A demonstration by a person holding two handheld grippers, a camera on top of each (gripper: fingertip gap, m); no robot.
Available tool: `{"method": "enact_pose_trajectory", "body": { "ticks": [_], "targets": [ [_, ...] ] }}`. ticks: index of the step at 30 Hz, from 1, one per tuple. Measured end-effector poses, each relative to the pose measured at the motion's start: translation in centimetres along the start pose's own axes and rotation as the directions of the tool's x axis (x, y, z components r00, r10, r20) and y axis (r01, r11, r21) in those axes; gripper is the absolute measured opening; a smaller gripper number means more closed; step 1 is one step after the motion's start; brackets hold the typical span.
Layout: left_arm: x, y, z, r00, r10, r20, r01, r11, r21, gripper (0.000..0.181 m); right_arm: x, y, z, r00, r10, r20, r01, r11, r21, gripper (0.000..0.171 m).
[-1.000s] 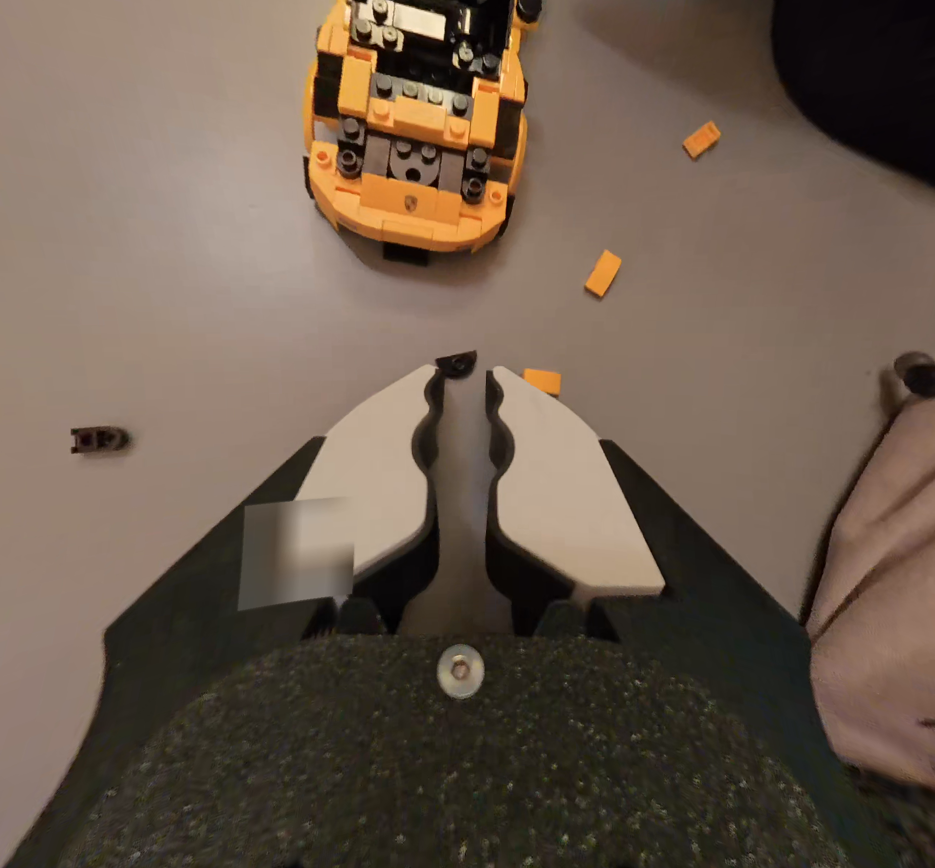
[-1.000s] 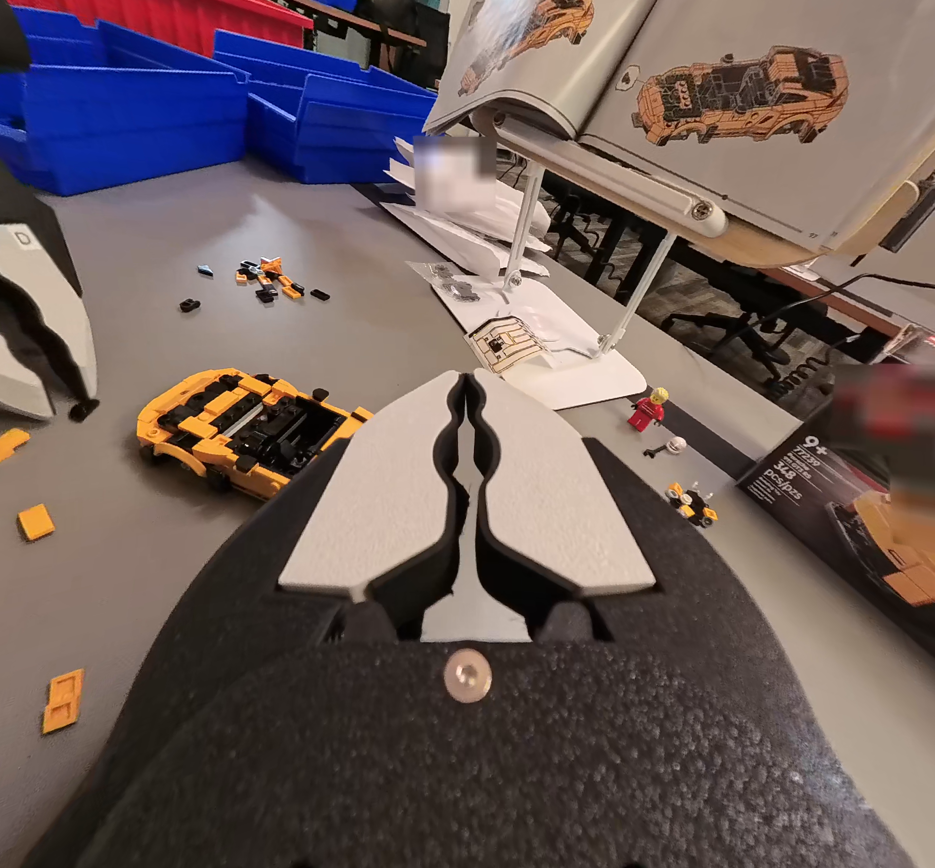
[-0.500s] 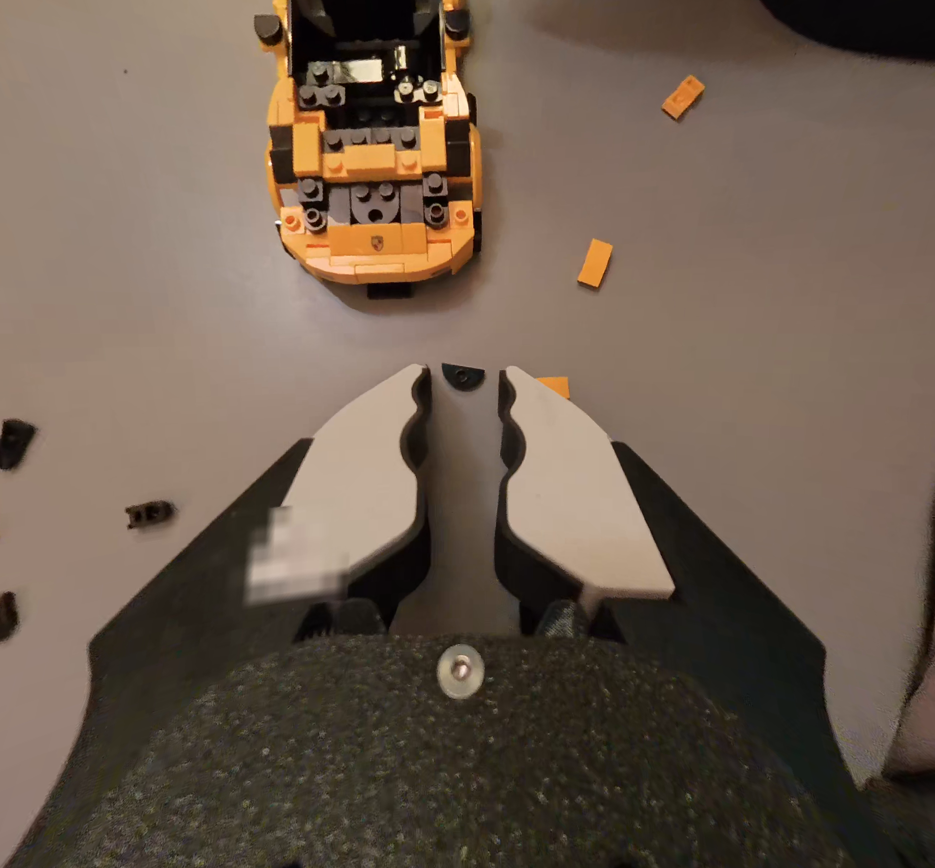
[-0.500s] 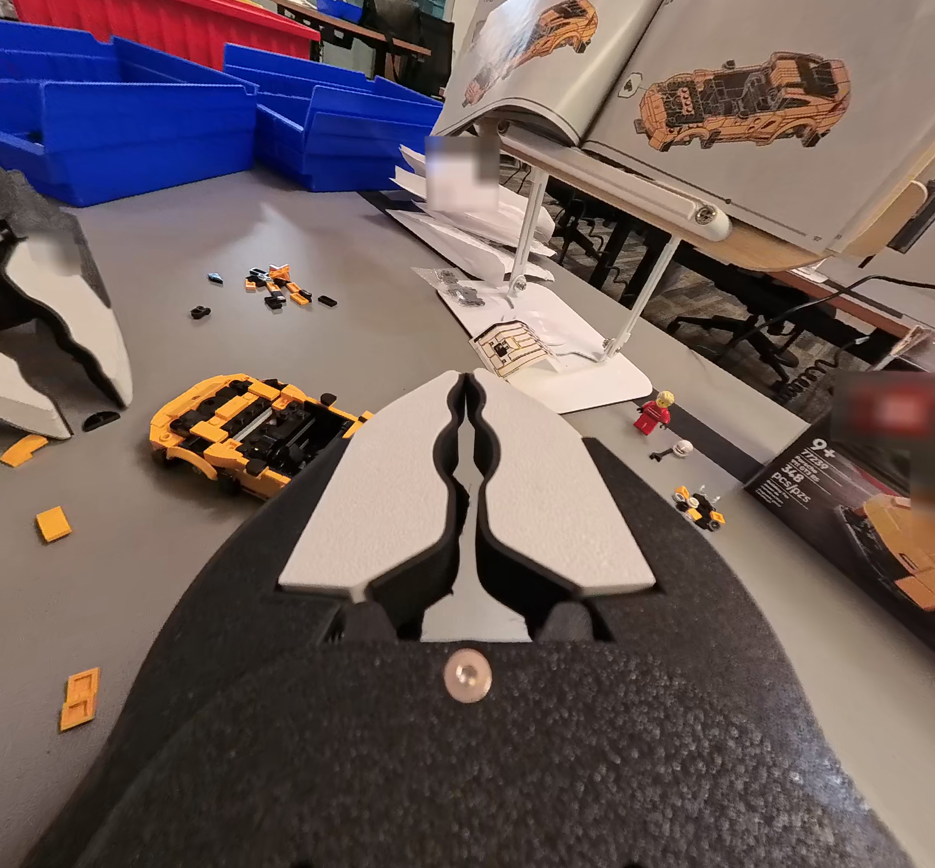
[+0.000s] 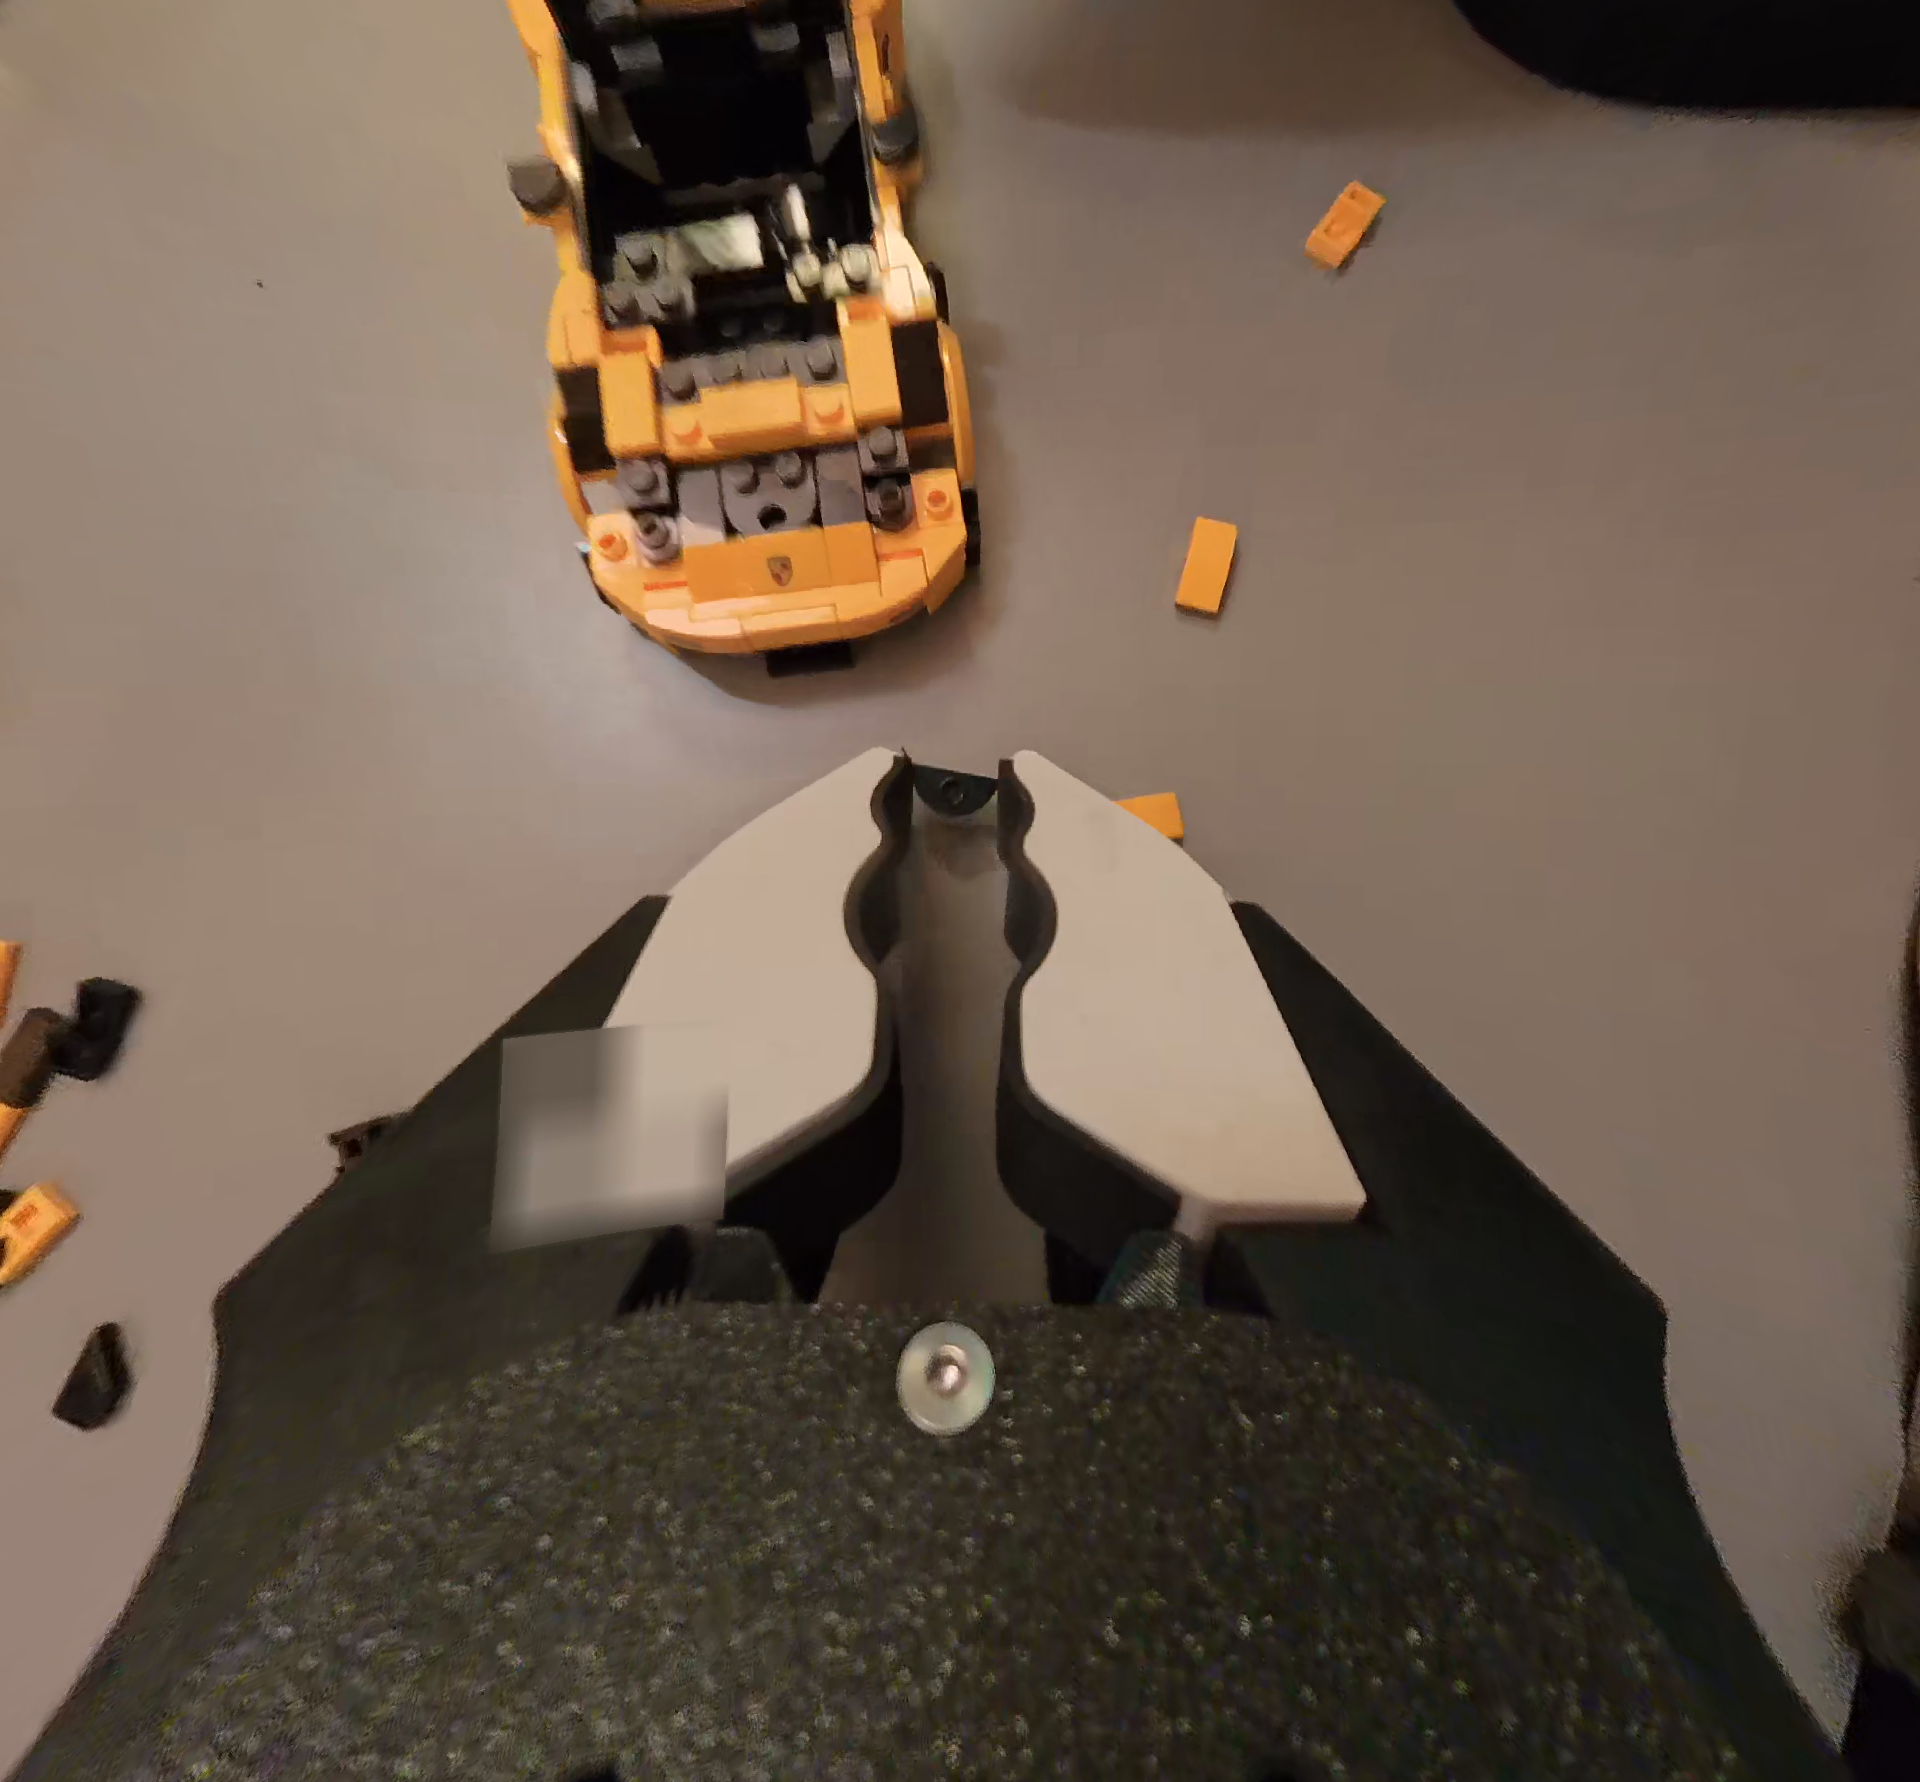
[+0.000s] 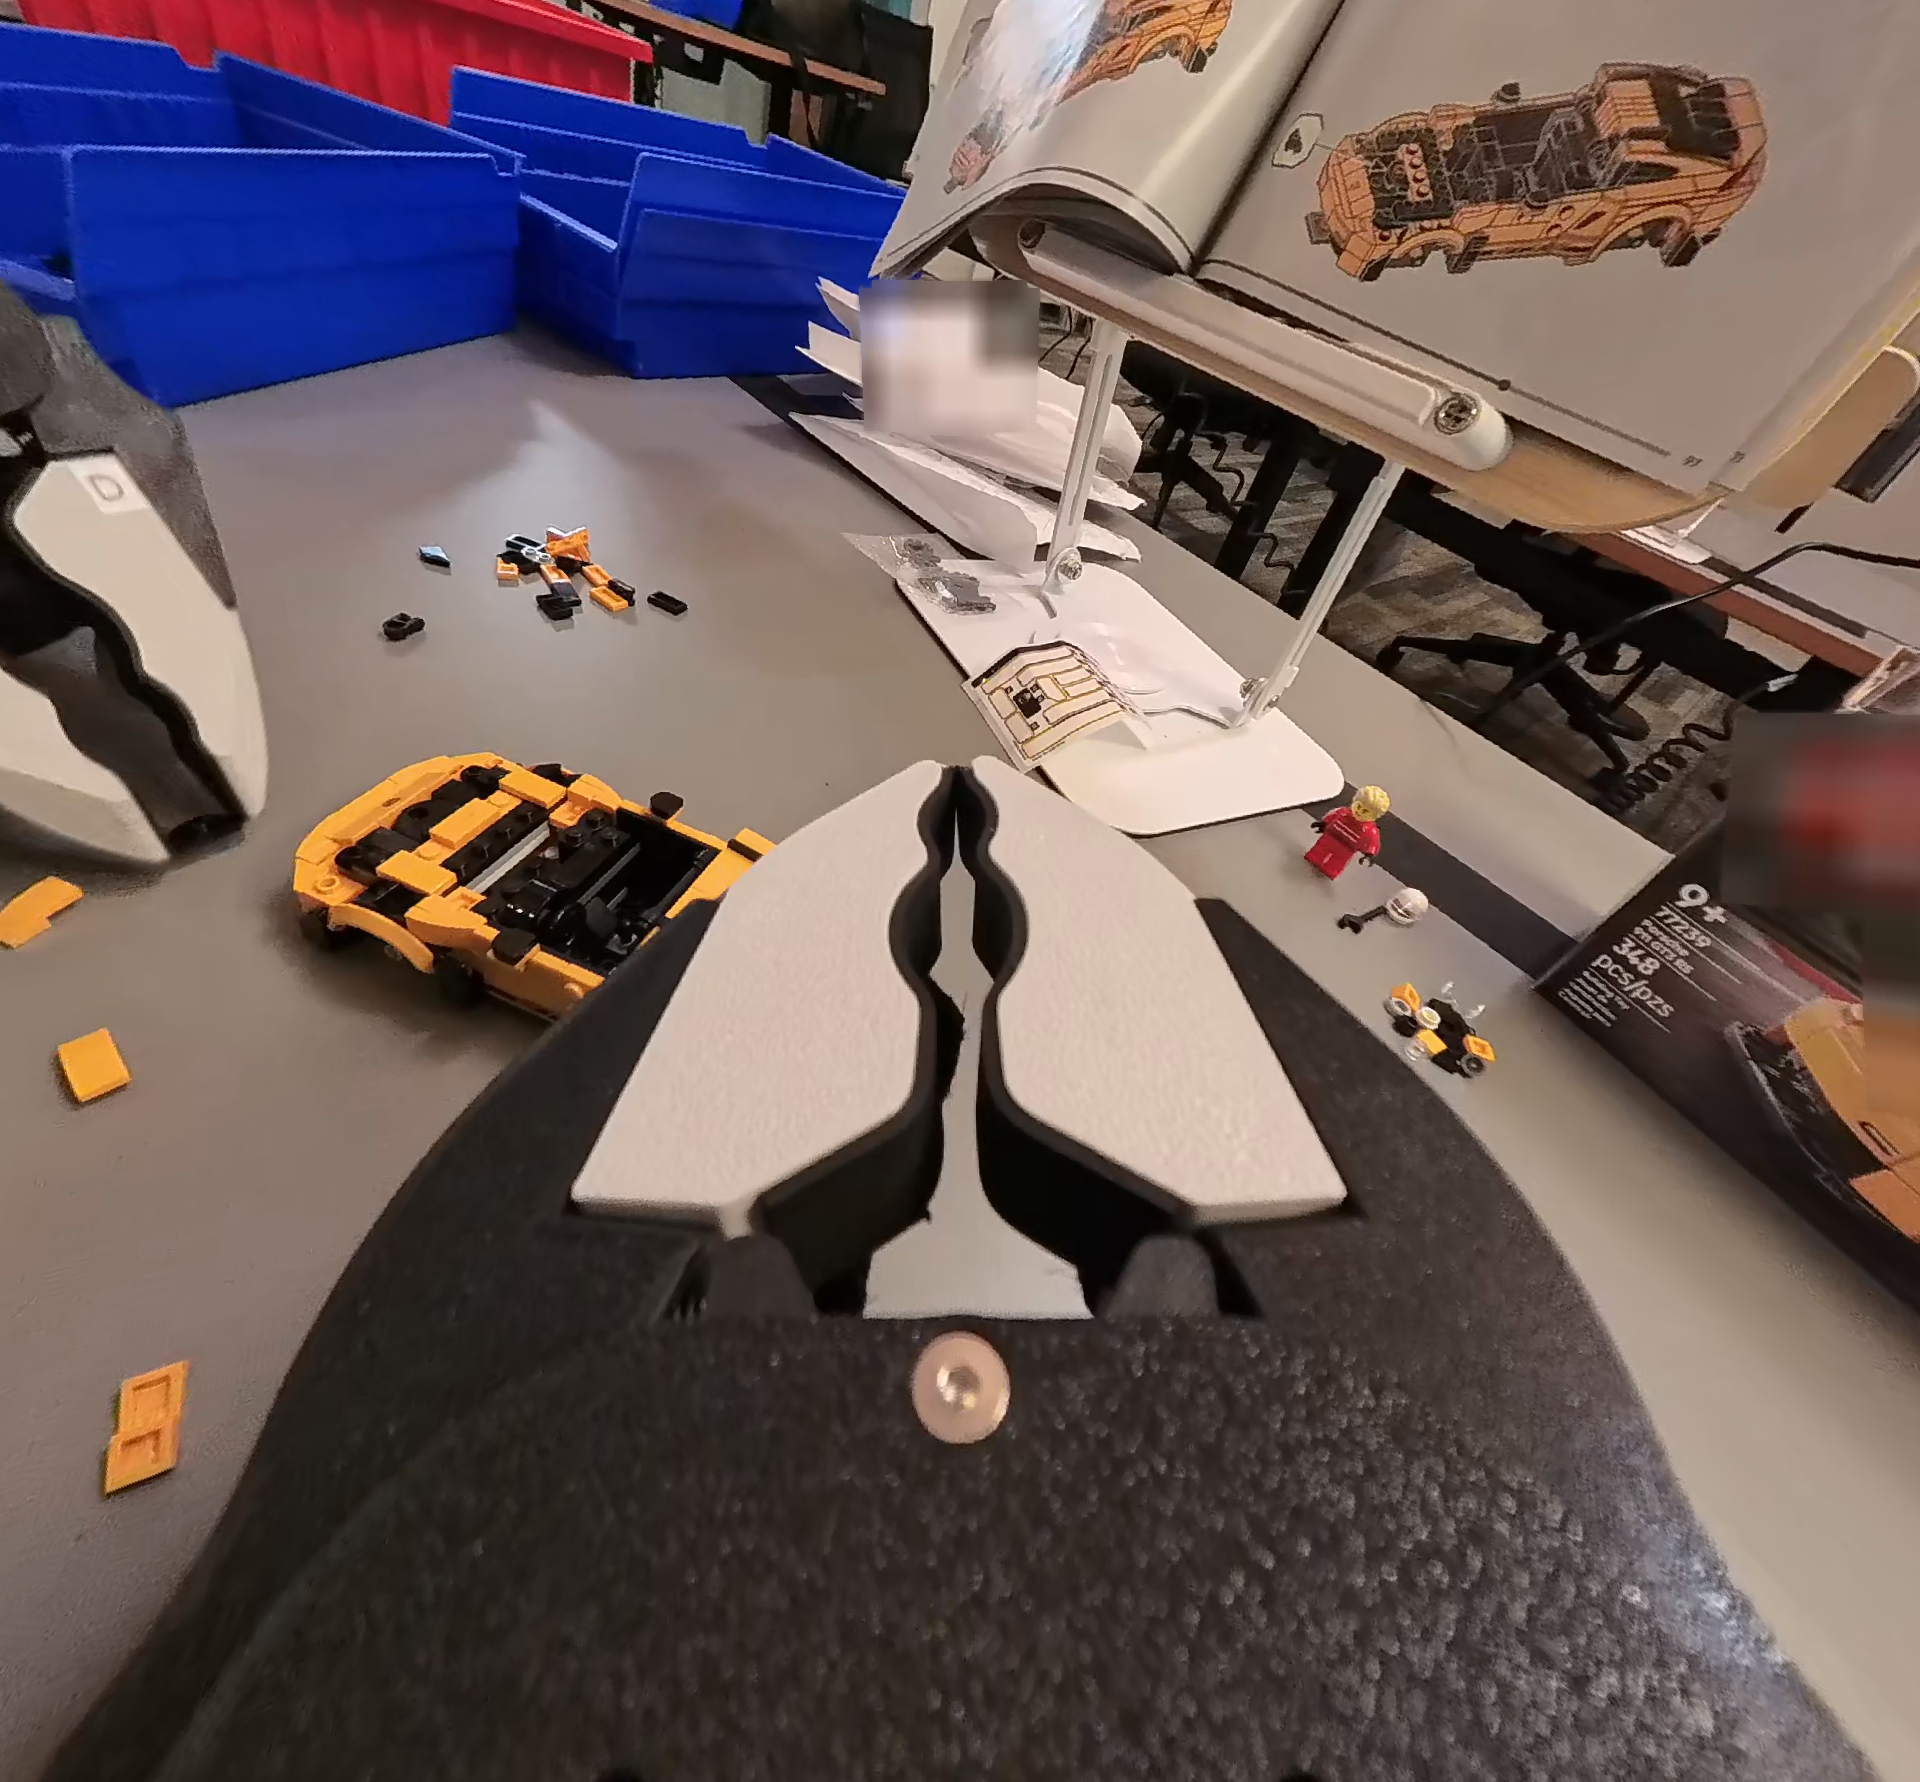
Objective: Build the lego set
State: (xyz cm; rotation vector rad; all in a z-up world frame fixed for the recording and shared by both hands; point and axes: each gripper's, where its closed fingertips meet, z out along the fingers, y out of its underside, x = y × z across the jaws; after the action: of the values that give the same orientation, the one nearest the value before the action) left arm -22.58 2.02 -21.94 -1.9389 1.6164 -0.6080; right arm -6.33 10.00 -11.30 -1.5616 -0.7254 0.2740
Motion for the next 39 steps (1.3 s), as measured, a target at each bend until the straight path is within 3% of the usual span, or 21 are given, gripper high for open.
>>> {"method": "enact_pose_trajectory", "body": {
  "ticks": [4, 10, 15, 39],
  "targets": [
    [-1.5, -3.5, -0.9, 0.997, -0.056, 0.058, 0.049, 0.992, 0.115, 0.015, 0.0, 0.0, 0.0, 1.000, 0.001, 0.000, -0.001, 1.000, 0.001, 0.000],
    [-3.5, -5.5, 0.8, 0.981, -0.172, 0.090, 0.159, 0.978, 0.133, 0.015, 0.1, -0.1, -0.1, 1.000, 0.004, -0.002, -0.004, 1.000, 0.004, 0.000],
    [-3.4, -5.2, 1.6, 0.973, -0.229, 0.041, 0.223, 0.968, 0.114, 0.015, 0.2, -0.1, -0.1, 1.000, 0.015, -0.002, -0.015, 1.000, 0.005, 0.000],
    [-3.0, -4.6, 2.0, 0.983, -0.183, 0.025, 0.179, 0.978, 0.106, 0.018, 0.2, 0.2, 0.0, 0.999, 0.033, 0.007, -0.033, 0.999, -0.005, 0.000]
  ]
}}
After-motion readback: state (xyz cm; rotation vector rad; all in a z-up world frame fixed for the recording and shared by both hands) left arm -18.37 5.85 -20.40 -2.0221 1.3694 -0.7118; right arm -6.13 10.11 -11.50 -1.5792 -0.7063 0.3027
